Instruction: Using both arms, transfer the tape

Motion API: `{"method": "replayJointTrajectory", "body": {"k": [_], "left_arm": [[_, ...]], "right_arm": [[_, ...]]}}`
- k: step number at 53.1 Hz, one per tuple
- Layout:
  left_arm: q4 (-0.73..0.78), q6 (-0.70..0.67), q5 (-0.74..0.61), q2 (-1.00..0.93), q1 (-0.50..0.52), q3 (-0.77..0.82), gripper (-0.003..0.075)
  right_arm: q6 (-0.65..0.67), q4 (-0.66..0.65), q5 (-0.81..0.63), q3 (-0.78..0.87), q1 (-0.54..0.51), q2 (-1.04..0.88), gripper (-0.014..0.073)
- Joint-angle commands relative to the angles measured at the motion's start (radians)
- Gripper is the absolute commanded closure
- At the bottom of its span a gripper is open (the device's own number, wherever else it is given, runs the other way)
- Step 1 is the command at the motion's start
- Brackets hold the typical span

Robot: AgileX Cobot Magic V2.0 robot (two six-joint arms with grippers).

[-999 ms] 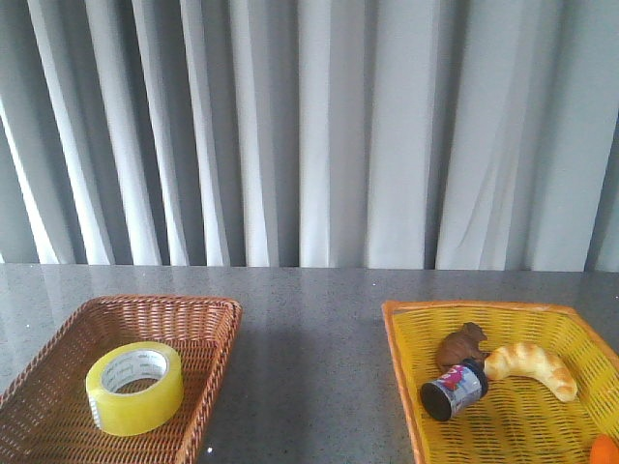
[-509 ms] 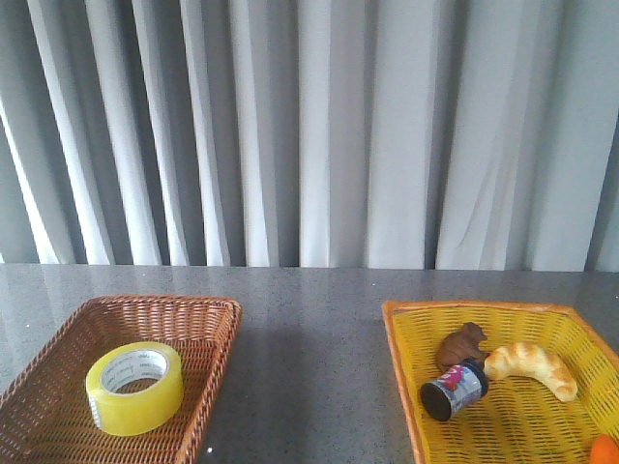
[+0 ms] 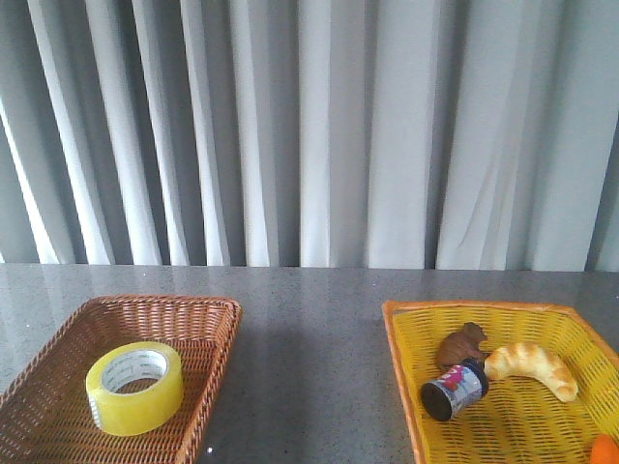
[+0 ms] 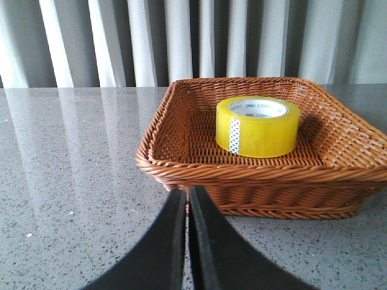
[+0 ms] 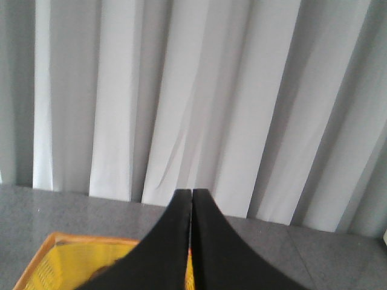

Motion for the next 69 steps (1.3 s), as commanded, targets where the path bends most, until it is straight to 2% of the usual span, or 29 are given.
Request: {"method": "replayJointTrajectory", "body": {"k": [1,7,13,20,26,30,39,52,60,69], "left_arm": [[-0.011,-0.009,-0.076,-0.017,-0.009,-0.028,0.0727],[-0.011,-0.009,-0.076,-0.017,-0.009,-0.028,0.0727],[-0.011,-0.009,-0.076,-0.017,-0.009,-0.028,0.0727],[-0.011,-0.009,-0.076,-0.017,-0.009,-0.028,0.0727],[-0.011,-0.009,-0.076,-0.017,-0.009,-0.028,0.0727],[-0.011,-0.009,-0.076,-0.017,-0.009,-0.028,0.0727],[-0.011,-0.009,-0.076,-0.017,-0.009,-0.028,0.0727],[-0.01,-0.009,-0.076,-0.017,-0.009,-0.028,0.0727],[-0.01,-0.009,-0.076,-0.017,-0.009,-0.028,0.0727],[-0.01,-0.009,-0.076,-0.017,-0.009,-0.028,0.0727]], "right_arm": [[-0.196,0.12,-0.028,-0.022,0.0,0.001,0.0599],[-0.499,0.384,-0.07,-0.022,0.0,-0.011,0.0599],[-0.671,0.64,-0.085,-0.022,0.0,-0.044,0.0599],[-0.757,0.87,-0.086,-0.021,0.0,-0.074,0.0599],[-0.766,1.054,-0.084,-0.012,0.0,-0.095,0.0599],[-0.788,1.142,-0.153,0.047,0.0,-0.121,0.0599],[-0.812,1.19,-0.415,0.359,0.0,-0.234,0.0599],[-0.822,1.134,-0.52,0.722,-0.001,-0.477,0.0599],[-0.881,1.117,-0.631,0.923,-0.002,-0.644,0.0599],[-0.89,1.144,-0.755,1.126,-0.082,-0.838,0.0599]]}}
